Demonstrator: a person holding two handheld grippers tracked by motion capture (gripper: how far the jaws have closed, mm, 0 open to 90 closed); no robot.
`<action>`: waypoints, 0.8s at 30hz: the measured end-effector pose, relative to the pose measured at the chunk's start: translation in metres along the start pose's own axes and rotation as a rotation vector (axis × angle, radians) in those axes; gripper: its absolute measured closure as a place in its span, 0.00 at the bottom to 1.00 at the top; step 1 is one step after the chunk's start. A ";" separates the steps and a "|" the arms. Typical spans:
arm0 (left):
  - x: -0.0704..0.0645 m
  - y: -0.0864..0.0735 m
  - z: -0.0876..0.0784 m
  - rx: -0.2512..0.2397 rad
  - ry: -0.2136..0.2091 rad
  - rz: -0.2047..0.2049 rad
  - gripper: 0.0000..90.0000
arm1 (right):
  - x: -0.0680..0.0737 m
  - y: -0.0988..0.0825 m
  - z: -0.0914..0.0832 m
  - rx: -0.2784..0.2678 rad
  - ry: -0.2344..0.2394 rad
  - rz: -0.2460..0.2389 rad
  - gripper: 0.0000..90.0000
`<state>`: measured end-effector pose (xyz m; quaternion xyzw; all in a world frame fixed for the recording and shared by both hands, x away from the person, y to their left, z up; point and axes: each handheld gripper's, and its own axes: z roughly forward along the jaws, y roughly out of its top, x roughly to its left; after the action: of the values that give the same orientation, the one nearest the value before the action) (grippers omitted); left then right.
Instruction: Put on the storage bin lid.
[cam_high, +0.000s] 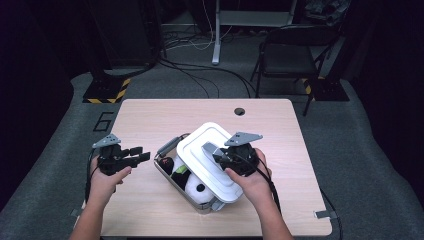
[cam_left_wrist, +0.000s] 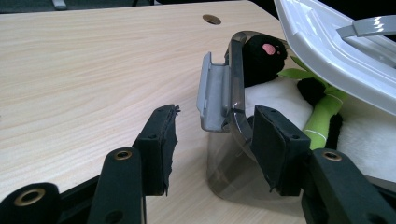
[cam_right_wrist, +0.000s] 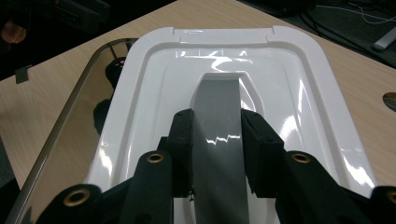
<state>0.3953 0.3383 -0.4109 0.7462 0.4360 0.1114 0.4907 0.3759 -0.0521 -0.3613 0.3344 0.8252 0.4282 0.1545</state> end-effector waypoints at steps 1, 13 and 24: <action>0.000 0.000 0.000 -0.001 -0.001 -0.003 0.55 | 0.001 0.000 0.001 0.002 0.003 0.001 0.74; -0.001 0.000 0.001 -0.001 -0.001 0.007 0.55 | 0.011 0.005 0.009 -0.012 0.038 -0.007 0.74; -0.002 0.000 0.001 -0.003 -0.003 0.007 0.55 | 0.018 0.007 0.016 -0.016 0.056 -0.015 0.74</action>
<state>0.3947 0.3360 -0.4107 0.7470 0.4324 0.1126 0.4923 0.3747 -0.0273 -0.3640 0.3150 0.8282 0.4427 0.1372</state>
